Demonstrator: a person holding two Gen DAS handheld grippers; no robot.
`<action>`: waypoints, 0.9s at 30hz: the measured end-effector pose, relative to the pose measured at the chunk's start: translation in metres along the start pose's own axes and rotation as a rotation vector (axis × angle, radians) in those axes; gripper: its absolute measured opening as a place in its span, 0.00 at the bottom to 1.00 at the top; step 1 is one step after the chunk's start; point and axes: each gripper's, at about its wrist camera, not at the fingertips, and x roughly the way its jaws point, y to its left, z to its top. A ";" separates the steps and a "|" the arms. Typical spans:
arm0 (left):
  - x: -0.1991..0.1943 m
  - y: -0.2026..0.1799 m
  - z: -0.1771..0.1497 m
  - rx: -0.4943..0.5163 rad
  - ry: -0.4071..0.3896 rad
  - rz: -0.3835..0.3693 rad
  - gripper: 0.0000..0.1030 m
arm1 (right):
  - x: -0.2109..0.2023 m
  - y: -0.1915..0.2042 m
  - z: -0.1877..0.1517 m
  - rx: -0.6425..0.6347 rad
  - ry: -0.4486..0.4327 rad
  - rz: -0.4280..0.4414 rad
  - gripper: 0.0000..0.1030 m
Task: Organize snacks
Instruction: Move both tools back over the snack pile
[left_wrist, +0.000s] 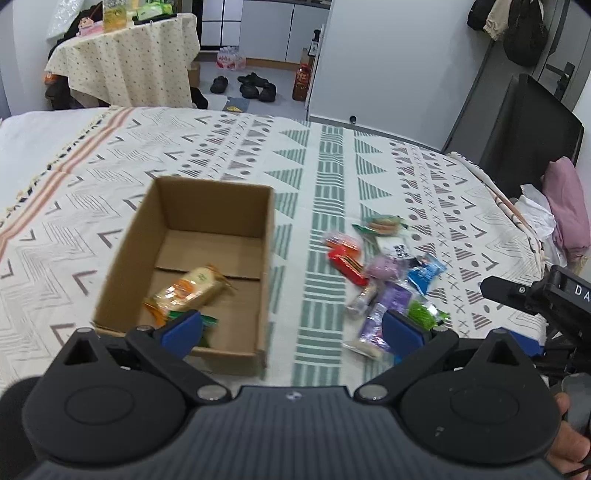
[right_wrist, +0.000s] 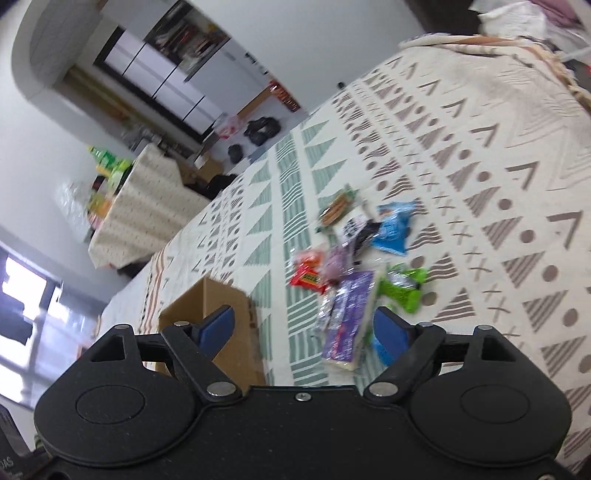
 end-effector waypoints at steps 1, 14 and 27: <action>0.002 -0.004 -0.001 0.000 0.005 -0.002 1.00 | -0.002 -0.005 0.001 0.017 -0.006 -0.005 0.79; 0.034 -0.050 -0.009 0.033 0.025 -0.034 0.99 | 0.004 -0.061 0.006 0.234 0.010 -0.026 0.64; 0.087 -0.072 -0.013 0.041 0.060 -0.057 0.90 | 0.030 -0.088 0.009 0.333 0.039 -0.039 0.55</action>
